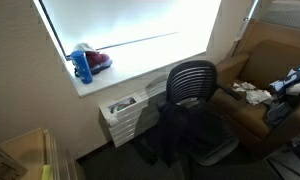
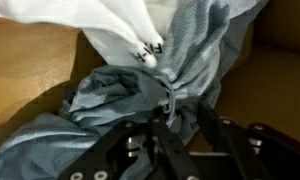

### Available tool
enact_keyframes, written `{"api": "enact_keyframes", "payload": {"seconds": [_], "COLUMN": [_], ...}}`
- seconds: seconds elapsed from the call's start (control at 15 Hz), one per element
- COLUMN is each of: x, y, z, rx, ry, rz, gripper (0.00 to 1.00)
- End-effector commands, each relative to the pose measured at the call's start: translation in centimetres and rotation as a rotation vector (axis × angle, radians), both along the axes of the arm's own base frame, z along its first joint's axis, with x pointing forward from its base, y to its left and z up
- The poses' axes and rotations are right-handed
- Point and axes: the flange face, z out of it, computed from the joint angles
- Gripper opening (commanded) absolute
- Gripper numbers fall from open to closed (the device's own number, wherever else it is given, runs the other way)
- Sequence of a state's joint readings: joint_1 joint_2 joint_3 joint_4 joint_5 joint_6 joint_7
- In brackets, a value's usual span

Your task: Hang the pair of trousers on the left side and hang the blue shirt on the right side of the chair

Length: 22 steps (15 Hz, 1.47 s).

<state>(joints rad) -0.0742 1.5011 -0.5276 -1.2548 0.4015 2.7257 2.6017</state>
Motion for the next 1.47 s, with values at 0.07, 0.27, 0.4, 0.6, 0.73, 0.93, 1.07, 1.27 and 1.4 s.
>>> {"api": "enact_keyframes", "payload": {"seconds": [0.07,0.27,0.4,0.6,0.73,0.93,1.07,1.27,1.4], "x": [0.3,3.7,5.3,6.6,7.0,6.5,6.0,5.3,4.7], "y": [-1.0,-1.0,-1.6,-3.3,-4.6,-6.0,-6.0,-4.6,-2.9], "z": [1.0,3.8,8.2,15.5,20.5,27.8,32.6,39.4,43.2], "rx": [0.024,0.058,0.061,0.069,0.083,0.088,0.089,0.096,0.100], "ry": [0.014,-0.023,-0.100,-0.208,-0.256,-0.340,-0.378,-0.438,-0.495], "rz": [-0.061,-0.043,-0.027,-0.030,-0.026,0.011,0.038,0.064,0.061], "gripper": [0.04,0.00,0.00,0.00,0.00,0.00,0.00,0.00,0.00]}}
